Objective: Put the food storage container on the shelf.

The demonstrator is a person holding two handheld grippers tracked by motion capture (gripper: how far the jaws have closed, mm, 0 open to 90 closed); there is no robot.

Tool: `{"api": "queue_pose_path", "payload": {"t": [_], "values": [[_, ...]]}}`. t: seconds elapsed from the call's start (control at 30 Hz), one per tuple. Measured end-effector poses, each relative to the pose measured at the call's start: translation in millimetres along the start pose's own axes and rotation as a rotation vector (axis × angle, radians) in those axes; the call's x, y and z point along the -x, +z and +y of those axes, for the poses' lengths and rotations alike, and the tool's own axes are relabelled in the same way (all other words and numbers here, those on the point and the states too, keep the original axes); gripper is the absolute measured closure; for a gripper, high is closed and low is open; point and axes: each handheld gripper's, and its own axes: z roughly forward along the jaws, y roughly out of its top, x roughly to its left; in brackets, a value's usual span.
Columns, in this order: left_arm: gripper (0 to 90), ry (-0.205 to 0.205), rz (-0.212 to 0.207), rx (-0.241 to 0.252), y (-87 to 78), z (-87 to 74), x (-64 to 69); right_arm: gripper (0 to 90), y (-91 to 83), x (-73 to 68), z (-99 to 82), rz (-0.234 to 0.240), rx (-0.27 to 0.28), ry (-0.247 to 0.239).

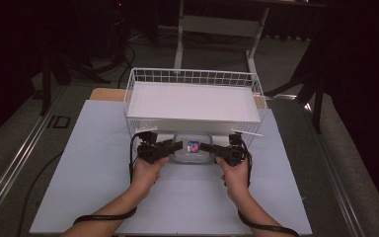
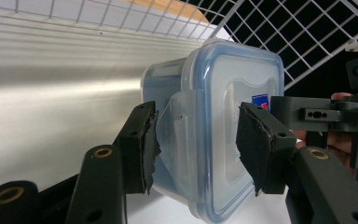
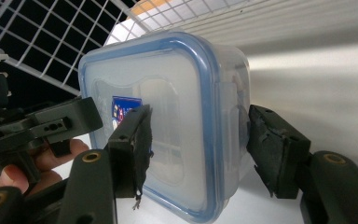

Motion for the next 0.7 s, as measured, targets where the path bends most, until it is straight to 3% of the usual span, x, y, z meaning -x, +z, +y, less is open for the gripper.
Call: {"api": "queue_pose_path", "payload": {"t": [0.3,0.43,0.7], "values": [[49.7,-0.005,-0.012,0.001,17.3,-2.1,-13.9,41.5,10.1,8.2,4.1,-0.041,-0.005,0.023],[49.7,-0.008,-0.014,0.001,22.0,-1.3,-19.4,41.4,14.8,12.8,6.2,-0.06,0.023,-0.006],[49.5,-0.006,-0.008,0.017,27.4,0.4,-26.8,41.3,25.0,19.0,9.5,-0.049,0.033,0.023]]}}
